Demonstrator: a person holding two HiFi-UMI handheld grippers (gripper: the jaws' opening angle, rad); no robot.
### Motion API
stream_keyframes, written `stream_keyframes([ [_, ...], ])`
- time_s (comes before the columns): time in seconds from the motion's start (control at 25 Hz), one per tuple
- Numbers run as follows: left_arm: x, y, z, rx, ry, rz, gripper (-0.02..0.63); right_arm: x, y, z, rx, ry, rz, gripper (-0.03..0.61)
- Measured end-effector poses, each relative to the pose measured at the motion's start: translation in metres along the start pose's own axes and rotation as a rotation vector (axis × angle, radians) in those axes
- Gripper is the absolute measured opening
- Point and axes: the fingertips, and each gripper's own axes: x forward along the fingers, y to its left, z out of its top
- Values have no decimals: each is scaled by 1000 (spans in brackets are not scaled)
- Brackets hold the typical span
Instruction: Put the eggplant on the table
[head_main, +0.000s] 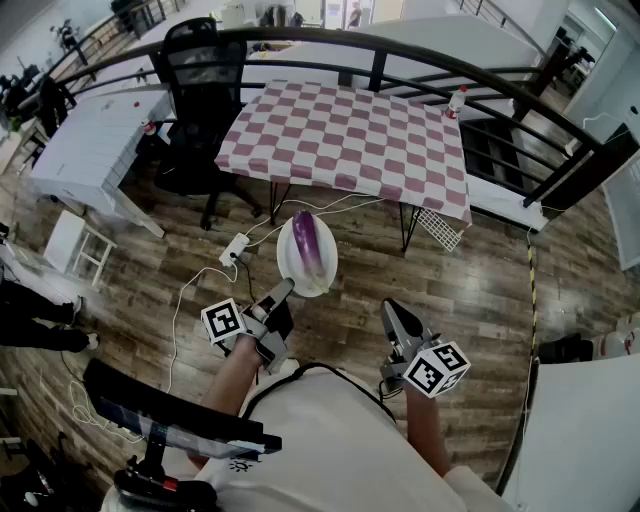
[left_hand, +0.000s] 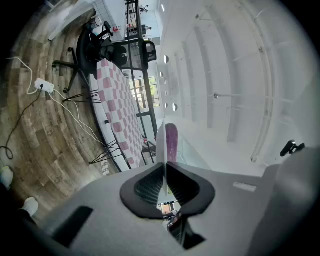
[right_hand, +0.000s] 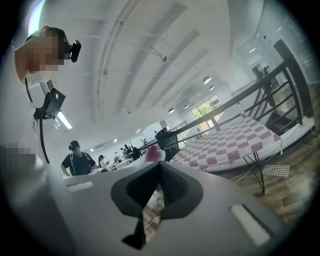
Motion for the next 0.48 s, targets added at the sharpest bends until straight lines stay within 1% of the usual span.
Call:
stream_keyframes([
  [0.28, 1, -2, -9, 4, 2, 8, 29, -10, 0, 2, -8, 2, 1, 6],
  [0.48, 7, -5, -17, 13, 7, 7, 31, -20, -4, 0, 20, 8, 10, 8],
])
